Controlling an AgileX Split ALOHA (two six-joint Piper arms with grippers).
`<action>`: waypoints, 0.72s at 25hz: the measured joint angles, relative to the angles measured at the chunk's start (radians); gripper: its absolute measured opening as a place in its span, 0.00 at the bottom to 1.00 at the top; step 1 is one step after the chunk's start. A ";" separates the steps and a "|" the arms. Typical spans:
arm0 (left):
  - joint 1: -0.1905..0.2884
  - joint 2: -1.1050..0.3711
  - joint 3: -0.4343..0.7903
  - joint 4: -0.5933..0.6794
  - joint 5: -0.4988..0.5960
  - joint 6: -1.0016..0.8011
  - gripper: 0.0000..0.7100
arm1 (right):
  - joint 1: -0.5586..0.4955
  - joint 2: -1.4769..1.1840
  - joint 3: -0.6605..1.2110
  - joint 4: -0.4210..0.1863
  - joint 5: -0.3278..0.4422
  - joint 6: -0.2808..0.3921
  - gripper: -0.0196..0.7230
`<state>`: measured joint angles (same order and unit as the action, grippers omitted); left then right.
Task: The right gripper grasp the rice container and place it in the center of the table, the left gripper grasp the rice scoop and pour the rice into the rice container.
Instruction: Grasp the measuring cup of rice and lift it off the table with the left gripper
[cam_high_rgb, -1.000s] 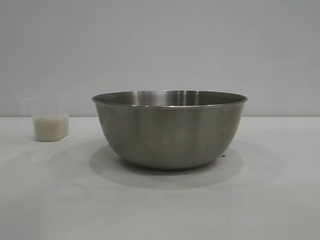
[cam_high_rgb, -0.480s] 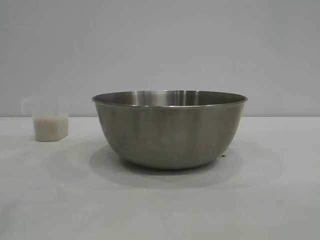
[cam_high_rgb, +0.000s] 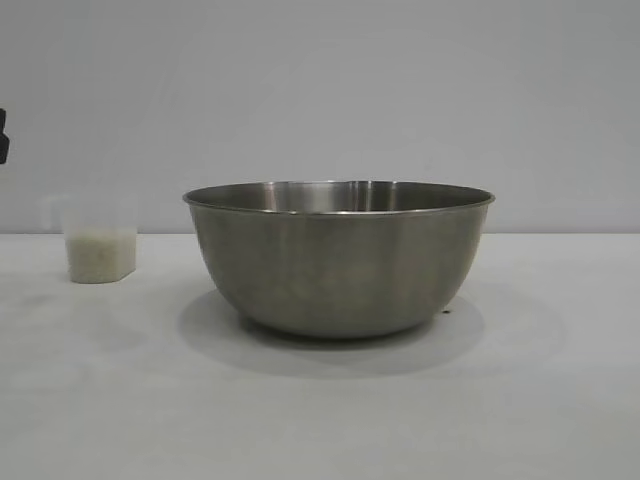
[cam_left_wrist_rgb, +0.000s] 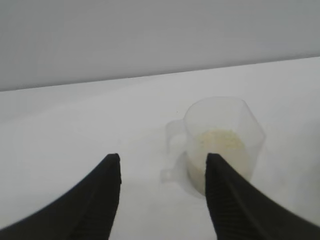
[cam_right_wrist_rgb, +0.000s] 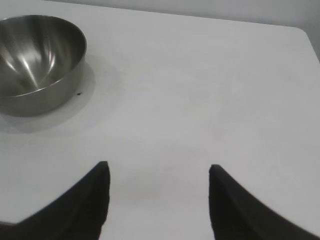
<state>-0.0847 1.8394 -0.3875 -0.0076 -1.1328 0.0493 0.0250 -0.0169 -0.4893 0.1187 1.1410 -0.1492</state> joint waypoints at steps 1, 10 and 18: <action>0.000 0.019 0.000 0.000 -0.002 0.000 0.46 | 0.000 0.000 0.000 0.000 0.000 0.000 0.54; 0.000 0.132 -0.031 0.000 -0.002 0.000 0.46 | 0.000 0.000 0.000 0.000 0.000 0.000 0.54; 0.000 0.220 -0.117 0.000 -0.004 0.000 0.46 | 0.000 0.000 0.000 0.000 0.001 0.000 0.54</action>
<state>-0.0847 2.0598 -0.5046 -0.0076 -1.1370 0.0493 0.0250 -0.0169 -0.4893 0.1187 1.1417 -0.1492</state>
